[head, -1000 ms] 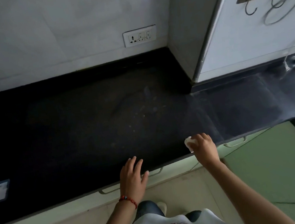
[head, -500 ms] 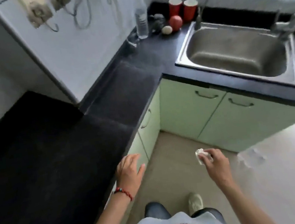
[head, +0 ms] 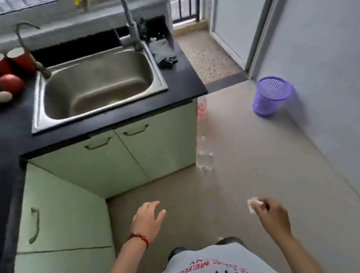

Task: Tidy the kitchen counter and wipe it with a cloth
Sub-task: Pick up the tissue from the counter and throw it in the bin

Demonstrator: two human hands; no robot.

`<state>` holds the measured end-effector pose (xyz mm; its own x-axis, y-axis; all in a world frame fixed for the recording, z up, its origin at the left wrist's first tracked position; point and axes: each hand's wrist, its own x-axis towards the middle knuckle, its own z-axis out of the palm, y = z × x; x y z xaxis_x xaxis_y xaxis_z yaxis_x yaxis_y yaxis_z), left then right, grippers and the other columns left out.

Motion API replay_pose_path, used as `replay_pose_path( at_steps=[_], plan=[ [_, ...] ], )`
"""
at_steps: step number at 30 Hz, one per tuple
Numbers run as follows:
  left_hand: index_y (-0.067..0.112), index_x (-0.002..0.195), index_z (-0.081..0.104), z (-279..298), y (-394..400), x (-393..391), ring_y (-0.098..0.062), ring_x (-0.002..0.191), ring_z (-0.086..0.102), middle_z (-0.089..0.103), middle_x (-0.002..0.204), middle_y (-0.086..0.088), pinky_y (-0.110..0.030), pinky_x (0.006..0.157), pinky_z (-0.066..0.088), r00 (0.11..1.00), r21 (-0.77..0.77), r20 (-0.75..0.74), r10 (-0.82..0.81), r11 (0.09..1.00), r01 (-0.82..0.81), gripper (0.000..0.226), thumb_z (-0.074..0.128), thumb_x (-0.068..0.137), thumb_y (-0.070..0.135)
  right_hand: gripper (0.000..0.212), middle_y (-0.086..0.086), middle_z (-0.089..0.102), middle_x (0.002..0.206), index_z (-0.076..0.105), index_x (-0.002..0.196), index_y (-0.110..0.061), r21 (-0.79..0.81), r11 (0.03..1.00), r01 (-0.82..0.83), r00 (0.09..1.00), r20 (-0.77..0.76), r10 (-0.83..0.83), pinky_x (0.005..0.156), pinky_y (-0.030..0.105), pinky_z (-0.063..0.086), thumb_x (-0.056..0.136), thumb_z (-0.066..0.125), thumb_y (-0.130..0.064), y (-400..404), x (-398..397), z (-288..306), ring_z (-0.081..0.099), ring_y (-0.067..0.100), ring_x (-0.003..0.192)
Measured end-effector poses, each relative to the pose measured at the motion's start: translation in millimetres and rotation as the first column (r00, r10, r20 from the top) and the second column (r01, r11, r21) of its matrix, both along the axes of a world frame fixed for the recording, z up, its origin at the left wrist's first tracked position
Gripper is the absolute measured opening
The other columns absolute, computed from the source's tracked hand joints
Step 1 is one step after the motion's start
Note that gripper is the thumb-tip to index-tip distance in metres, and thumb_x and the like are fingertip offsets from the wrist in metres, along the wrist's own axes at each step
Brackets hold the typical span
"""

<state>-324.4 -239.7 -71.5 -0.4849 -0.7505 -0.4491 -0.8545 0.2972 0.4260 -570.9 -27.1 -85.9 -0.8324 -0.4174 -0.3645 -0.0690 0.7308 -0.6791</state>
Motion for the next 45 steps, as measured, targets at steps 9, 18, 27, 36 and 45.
replay_pose_path(
  at_steps=[9, 18, 27, 36, 45],
  plan=[
    [0.013, 0.126, 0.049, -4.4, 11.8, -157.4, -0.022, 0.122, 0.047, 0.052, 0.131, -0.007, -0.032, 0.103, 0.037, 0.981, 0.108, 0.023, -0.190, 0.977, 0.187, 0.041, 0.049, 0.090, 0.033, 0.014, 0.008, 0.059, 0.080, 0.067, 0.090, -0.004, -0.016, 0.932, 0.363, 0.926, 0.115, -0.359, 0.069, 0.026, 0.034, 0.084, 0.061, -0.015, 55.2, -112.1, 11.0, 0.054, 0.025, 0.080],
    [0.011, 0.123, 0.052, -27.4, -55.3, -315.1, -0.023, 0.118, 0.052, 0.057, 0.126, -0.010, -0.030, 0.100, 0.037, 0.970, 0.182, 0.033, -0.243, 0.955, 0.233, 0.038, 0.051, 0.089, 0.030, 0.008, 0.005, 0.063, 0.083, 0.064, 0.084, -0.015, -0.071, 0.917, 0.392, 0.919, 0.072, -0.387, 0.060, 0.026, 0.038, 0.084, 0.060, -0.021, -14.2, -264.6, 16.9, 0.056, 0.023, 0.081],
    [0.008, 0.122, 0.052, -6.6, -144.7, -535.3, -0.026, 0.117, 0.052, 0.057, 0.126, -0.014, -0.030, 0.099, 0.037, 0.934, 0.188, -0.025, -0.356, 0.916, 0.354, 0.038, 0.053, 0.089, 0.026, 0.009, 0.014, 0.065, 0.090, 0.065, 0.083, -0.011, 0.047, 0.915, 0.402, 0.914, 0.048, -0.404, 0.067, 0.027, 0.036, 0.084, 0.057, -0.014, -70.2, -415.1, 18.9, 0.058, 0.030, 0.084],
    [0.009, 0.123, 0.052, 4.8, -205.4, -735.5, -0.027, 0.117, 0.051, 0.057, 0.125, -0.014, -0.031, 0.100, 0.035, 0.897, 0.098, -0.082, -0.434, 0.892, 0.441, 0.038, 0.050, 0.090, 0.028, 0.008, 0.008, 0.063, 0.087, 0.060, 0.080, -0.022, 0.072, 0.887, 0.456, 0.881, 0.105, -0.462, 0.066, 0.027, 0.036, 0.085, 0.058, -0.017, -92.1, -536.8, 1.3, 0.056, 0.026, 0.083],
    [0.012, 0.123, 0.052, -12.6, -223.5, -816.8, -0.023, 0.115, 0.052, 0.057, 0.125, -0.010, -0.031, 0.099, 0.038, 0.964, 0.178, -0.005, -0.265, 0.949, 0.262, 0.038, 0.050, 0.090, 0.030, 0.008, 0.012, 0.068, 0.095, 0.066, 0.084, -0.016, 0.133, 0.955, 0.263, 0.950, 0.134, -0.281, 0.071, 0.029, 0.041, 0.083, 0.058, -0.014, -141.0, -708.7, -18.0, 0.060, 0.030, 0.089]
  ],
)
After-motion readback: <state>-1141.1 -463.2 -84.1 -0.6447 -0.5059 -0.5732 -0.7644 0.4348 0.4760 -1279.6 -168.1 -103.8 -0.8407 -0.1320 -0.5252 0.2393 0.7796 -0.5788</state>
